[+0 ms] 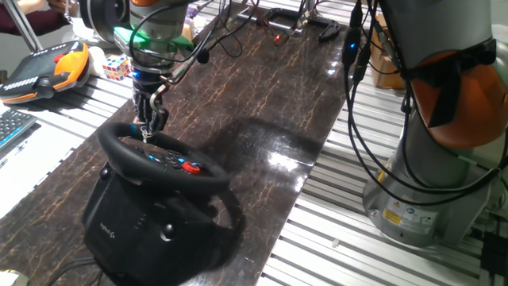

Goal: Rotate the steering wheel 90 degrees clockwise

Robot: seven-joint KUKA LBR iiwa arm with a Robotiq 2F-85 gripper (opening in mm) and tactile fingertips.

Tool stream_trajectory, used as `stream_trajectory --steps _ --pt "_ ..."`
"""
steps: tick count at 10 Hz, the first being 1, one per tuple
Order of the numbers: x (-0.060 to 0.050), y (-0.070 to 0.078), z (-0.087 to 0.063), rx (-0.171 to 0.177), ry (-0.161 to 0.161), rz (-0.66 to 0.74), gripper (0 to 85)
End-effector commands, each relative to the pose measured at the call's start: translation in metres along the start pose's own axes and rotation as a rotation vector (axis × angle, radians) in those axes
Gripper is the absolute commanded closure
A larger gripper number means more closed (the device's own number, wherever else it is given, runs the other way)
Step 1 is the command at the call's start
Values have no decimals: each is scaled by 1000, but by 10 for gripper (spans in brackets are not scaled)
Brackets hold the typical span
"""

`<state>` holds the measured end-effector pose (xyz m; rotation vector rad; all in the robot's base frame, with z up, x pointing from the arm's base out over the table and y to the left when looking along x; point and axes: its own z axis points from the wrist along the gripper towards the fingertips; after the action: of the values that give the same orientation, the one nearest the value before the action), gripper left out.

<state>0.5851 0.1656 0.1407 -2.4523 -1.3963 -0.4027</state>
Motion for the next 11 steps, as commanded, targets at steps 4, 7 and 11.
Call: stream_trajectory --steps 4,7,11 --pt "-1 0 0 -2 -22 10 377" --pt "1 -1 -5 -3 -17 -2 360" --pt "8 -6 -23 0 -29 -32 340"
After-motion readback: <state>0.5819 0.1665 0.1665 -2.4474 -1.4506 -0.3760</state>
